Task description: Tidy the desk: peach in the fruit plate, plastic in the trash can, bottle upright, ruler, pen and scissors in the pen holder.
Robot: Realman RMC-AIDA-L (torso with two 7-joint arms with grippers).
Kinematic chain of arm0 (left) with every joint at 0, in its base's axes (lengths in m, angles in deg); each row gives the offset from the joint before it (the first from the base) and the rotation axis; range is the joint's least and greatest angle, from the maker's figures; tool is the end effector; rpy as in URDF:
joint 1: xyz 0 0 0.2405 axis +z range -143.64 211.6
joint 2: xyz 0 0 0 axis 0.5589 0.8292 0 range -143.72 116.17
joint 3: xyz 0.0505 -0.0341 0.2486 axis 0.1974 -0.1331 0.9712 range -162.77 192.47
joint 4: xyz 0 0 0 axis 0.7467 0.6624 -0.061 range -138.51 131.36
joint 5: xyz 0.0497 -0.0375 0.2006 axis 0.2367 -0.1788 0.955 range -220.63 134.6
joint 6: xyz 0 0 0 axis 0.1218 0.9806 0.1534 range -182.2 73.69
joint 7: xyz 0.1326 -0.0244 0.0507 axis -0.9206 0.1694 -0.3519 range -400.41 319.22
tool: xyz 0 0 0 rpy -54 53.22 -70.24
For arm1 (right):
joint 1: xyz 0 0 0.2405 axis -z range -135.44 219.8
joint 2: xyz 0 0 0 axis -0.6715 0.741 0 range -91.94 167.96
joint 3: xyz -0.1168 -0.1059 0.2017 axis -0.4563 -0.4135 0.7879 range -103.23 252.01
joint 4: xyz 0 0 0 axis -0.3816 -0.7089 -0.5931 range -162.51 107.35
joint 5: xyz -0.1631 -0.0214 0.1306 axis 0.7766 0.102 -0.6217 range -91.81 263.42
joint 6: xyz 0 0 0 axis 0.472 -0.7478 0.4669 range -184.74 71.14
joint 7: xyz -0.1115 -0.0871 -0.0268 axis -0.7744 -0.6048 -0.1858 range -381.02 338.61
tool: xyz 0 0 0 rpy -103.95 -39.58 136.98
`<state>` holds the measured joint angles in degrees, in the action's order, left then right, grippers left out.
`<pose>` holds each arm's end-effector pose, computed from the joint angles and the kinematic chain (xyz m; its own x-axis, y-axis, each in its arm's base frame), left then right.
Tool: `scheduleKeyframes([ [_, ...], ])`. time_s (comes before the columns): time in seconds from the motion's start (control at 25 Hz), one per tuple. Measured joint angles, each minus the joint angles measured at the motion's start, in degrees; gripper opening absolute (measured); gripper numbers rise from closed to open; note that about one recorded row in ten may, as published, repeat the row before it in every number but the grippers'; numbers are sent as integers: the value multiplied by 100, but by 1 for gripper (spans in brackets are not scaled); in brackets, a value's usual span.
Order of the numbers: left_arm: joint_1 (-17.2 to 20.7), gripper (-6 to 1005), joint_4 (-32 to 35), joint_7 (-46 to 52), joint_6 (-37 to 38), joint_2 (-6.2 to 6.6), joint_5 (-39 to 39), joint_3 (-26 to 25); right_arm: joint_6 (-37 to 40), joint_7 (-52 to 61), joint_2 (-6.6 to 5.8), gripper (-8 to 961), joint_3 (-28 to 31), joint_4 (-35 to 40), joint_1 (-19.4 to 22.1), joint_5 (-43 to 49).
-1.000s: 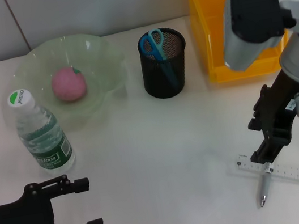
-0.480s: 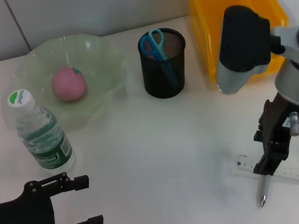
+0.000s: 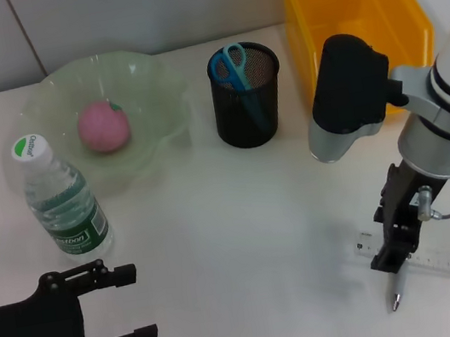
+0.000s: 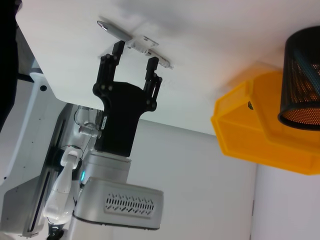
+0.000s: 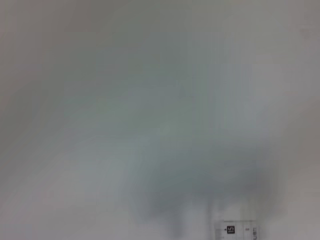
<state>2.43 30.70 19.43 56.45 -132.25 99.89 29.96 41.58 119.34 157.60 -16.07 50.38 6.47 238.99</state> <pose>-0.2861 0.2680 0.0089 0.8533 0.2254 0.4701 0.2501 -0.9682 0.0102 0.1780 0.3223 -0.0238 0.7222 -0.4425 0.5316 -0.3386 -0.8964 -0.2862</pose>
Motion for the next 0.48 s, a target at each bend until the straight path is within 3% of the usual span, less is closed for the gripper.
scheduleKeyframes([
  [0.48,16,813,0,-9,32,0,1,0,-324,150,3,689,-84,-235,-1,-23],
])
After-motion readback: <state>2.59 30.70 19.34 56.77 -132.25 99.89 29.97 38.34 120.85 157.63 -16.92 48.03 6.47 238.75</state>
